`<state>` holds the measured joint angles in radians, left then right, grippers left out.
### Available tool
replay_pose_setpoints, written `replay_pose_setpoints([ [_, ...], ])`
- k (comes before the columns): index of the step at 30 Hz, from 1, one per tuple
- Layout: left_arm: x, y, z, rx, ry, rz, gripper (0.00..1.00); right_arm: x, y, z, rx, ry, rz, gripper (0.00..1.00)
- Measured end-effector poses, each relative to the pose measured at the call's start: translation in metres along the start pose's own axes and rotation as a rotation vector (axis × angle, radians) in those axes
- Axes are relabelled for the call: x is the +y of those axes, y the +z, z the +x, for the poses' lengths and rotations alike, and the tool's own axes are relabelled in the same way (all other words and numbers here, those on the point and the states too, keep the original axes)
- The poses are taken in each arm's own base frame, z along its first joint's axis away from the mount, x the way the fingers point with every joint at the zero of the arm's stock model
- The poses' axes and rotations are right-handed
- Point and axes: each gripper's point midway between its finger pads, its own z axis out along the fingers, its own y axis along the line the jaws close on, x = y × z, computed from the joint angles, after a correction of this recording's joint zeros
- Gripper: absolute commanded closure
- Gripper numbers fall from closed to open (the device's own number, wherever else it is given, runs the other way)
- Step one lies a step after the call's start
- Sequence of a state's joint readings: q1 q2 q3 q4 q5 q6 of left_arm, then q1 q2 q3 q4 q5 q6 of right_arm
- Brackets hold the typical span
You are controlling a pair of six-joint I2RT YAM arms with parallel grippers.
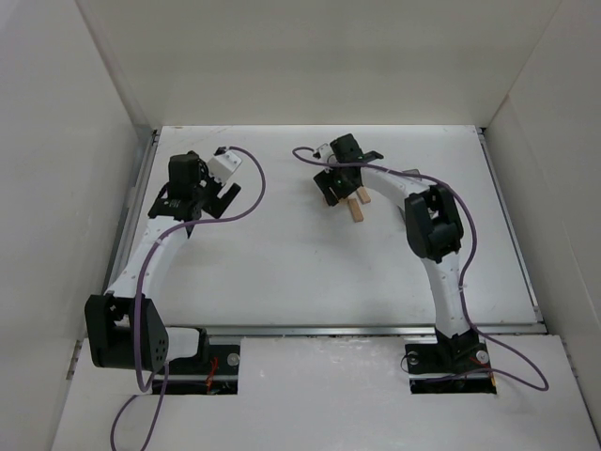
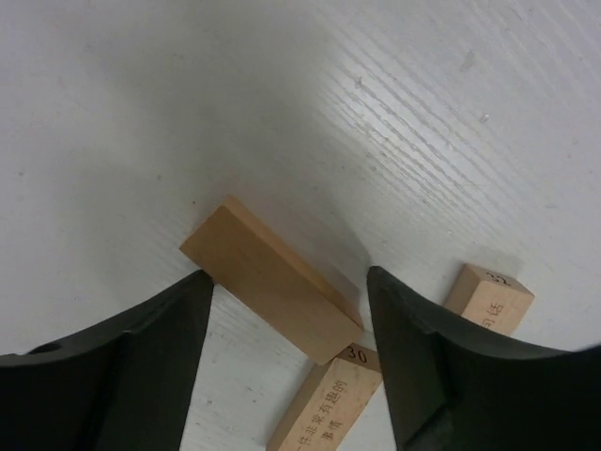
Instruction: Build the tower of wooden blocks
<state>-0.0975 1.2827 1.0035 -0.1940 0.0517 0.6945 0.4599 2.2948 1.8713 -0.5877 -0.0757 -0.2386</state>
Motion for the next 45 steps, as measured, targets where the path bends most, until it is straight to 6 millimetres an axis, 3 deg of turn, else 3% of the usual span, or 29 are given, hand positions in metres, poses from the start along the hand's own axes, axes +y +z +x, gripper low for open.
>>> replay_pose_setpoints([
  [3, 0.0, 0.0, -0.002, -0.005, 0.001, -0.001, 0.0, 0.005, 0.0, 0.001, 0.006, -0.014, -0.014, 0.58],
  [4, -0.001, 0.0, -0.002, -0.005, 0.002, -0.001, 0.0, 0.006, 0.0, 0.002, 0.009, -0.017, -0.018, 0.74],
  [7, -0.002, 0.0, -0.004, -0.011, 0.006, 0.001, 0.01, 0.01, 0.0, 0.002, 0.01, -0.029, -0.024, 1.0],
  [14, -0.007, 0.0, -0.028, -0.08, 0.019, 0.02, 0.09, 0.022, -0.005, -0.001, -0.004, -0.042, -0.058, 1.0],
  [17, -0.013, -0.004, -0.053, -0.169, 0.02, 0.077, 0.12, 0.035, -0.03, -0.011, -0.079, -0.036, -0.109, 1.0],
  [21, -0.031, -0.019, -0.1, -0.36, 0.036, 0.228, 0.2, 0.055, -0.106, -0.042, -0.309, -0.049, -0.177, 1.0],
  [25, -0.062, -0.042, -0.139, -0.576, 0.073, 0.434, 0.24, 0.07, -0.204, -0.1, -0.618, -0.124, -0.207, 1.0],
  [28, -0.082, -0.062, -0.162, -0.713, 0.085, 0.568, 0.24, 0.087, -0.253, -0.127, -0.783, -0.189, -0.232, 1.0],
  [31, -0.097, -0.078, -0.178, -0.813, 0.1, 0.687, 0.24, 0.103, -0.264, -0.128, -0.836, -0.221, -0.254, 1.0],
  [37, -0.128, -0.099, -0.186, -0.903, 0.106, 0.904, 0.24, 0.121, -0.237, -0.106, -0.786, -0.231, -0.291, 1.0],
  [41, -0.138, -0.109, -0.19, -0.91, 0.081, 0.99, 0.29, 0.126, -0.239, -0.107, -0.796, -0.25, -0.294, 1.0],
  [45, -0.141, -0.107, -0.195, -0.896, 0.051, 1.02, 0.3, 0.139, -0.24, -0.107, -0.799, -0.281, -0.312, 1.0],
])
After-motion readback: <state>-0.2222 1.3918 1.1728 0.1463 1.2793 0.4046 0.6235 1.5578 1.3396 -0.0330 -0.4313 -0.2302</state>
